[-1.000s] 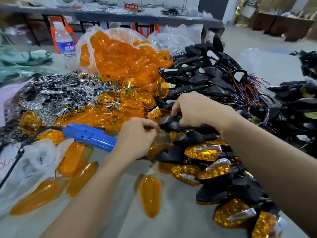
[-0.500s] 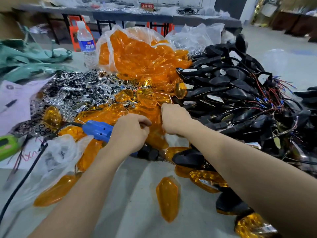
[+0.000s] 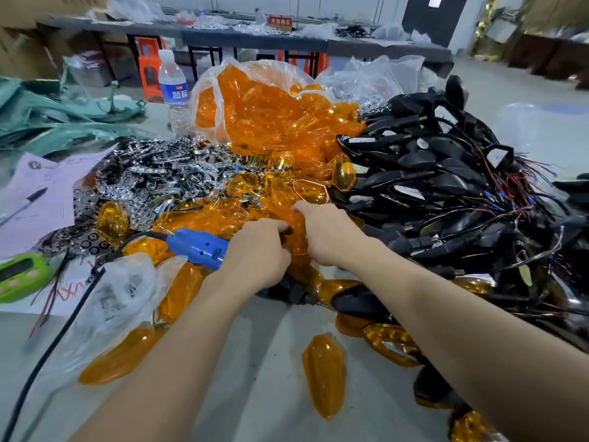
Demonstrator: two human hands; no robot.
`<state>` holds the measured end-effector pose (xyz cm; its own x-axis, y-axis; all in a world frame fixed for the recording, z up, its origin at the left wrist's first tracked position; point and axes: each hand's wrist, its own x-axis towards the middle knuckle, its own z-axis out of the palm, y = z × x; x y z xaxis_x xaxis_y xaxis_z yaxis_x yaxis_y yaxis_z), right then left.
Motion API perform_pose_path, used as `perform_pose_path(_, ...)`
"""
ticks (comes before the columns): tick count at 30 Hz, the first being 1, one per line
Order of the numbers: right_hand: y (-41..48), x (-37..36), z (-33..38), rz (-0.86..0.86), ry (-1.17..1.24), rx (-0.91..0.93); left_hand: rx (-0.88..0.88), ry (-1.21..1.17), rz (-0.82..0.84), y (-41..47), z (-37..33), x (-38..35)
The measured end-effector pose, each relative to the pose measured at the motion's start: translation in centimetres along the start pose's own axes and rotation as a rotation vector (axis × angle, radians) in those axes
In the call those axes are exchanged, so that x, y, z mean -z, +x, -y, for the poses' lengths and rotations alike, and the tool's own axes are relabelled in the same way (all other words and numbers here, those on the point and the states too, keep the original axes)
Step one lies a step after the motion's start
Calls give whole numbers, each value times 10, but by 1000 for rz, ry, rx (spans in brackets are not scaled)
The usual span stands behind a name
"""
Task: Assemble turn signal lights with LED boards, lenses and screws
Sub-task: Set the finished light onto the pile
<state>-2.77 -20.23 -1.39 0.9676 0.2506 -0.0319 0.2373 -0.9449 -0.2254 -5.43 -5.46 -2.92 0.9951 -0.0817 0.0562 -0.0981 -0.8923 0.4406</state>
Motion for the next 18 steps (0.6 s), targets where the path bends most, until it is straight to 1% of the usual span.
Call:
perform_pose_path(2,-1,13,0,-52,-20,6,-50,-123,-77,0,4,4)
perform_pose_path(3,1,23,0,-61,26,1,-88,-191,-119,-1,6,7)
perform_pose_path(4,2,35,2,-51,113,-10,-132,-255,-136,-1,7,11)
perform_pose_path(5,3,47,4,-17,231,-12,-168,-324,-119,-2,8,16)
perform_pose_path(7,5,65,9,91,458,28,-173,-487,-44,-1,10,25)
perform_pose_path(9,9,71,13,132,634,70,-100,-598,-52,0,16,33)
perform_pose_path(11,20,65,17,47,792,33,39,-743,-114,2,23,41)
perform_pose_path(12,27,59,21,-29,831,-9,127,-881,-138,3,28,47)
perform_pose_path(13,36,52,25,-100,818,-57,204,-1054,-152,4,32,52)
perform_pose_path(15,57,35,34,-153,647,-98,300,-1385,-164,6,39,62)
perform_pose_path(16,68,26,40,-145,529,-73,318,-1491,-165,7,43,65)
perform_pose_path(18,86,10,53,-114,324,-10,341,-1574,-166,7,51,70)
